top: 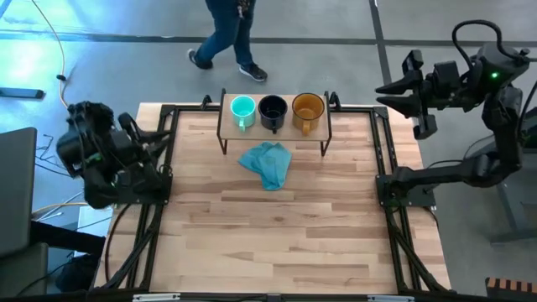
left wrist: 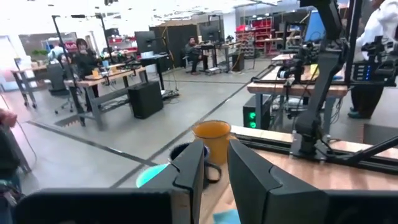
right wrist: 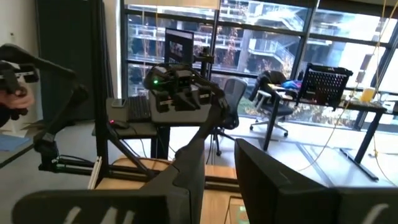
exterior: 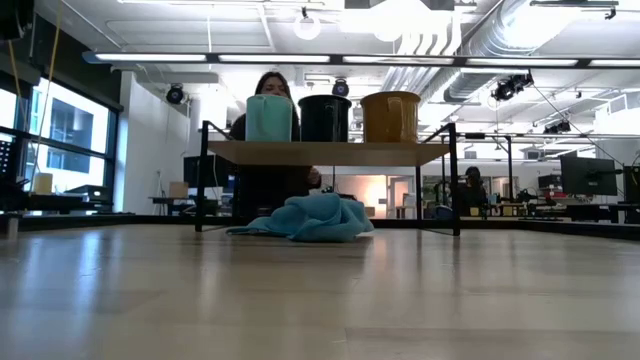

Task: Stack small to large cups/mugs on shelf
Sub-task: Return to Home Position

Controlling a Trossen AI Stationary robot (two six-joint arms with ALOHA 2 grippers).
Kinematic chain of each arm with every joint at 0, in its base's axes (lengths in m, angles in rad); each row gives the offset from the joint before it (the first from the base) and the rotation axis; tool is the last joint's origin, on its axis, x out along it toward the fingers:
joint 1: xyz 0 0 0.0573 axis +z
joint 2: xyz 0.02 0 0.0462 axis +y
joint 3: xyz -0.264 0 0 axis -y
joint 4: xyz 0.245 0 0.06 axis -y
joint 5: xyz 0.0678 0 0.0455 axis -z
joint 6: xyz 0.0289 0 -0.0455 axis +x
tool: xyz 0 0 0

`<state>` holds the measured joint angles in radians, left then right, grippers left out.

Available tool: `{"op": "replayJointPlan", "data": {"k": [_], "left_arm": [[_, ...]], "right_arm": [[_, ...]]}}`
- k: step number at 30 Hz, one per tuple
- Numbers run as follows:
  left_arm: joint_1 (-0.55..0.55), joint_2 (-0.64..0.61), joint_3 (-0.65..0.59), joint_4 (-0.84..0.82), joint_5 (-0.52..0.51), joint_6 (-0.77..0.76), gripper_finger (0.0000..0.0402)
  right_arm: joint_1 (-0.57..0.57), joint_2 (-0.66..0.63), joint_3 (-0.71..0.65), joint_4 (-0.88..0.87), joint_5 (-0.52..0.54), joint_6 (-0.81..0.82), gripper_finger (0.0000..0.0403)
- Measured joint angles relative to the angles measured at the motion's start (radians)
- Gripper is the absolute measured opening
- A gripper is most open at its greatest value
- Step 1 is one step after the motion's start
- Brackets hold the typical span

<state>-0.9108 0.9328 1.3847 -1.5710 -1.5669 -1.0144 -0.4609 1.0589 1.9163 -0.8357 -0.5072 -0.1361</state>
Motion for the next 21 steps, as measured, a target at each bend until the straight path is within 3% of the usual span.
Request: {"op": "replayJointPlan", "data": {"k": [9, 14, 21], "left_arm": [[-0.043, -0.032, 0.214, 0.001, -0.015, 0.332, 0.0062], [-0.185, -0.066, 0.279, 0.000, -0.014, 0.405, 0.0062], [-0.421, -0.152, 0.243, 0.000, -0.007, 0.385, 0.0062]], "right_arm": [[0.000, 0.036, -0.001, 0.050, 0.000, -0.030, 0.0081], [0.000, 0.056, -0.001, 0.049, 0.000, -0.033, 0.0081], [0.000, 0.068, -0.001, 0.049, 0.000, -0.026, 0.0081]]}}
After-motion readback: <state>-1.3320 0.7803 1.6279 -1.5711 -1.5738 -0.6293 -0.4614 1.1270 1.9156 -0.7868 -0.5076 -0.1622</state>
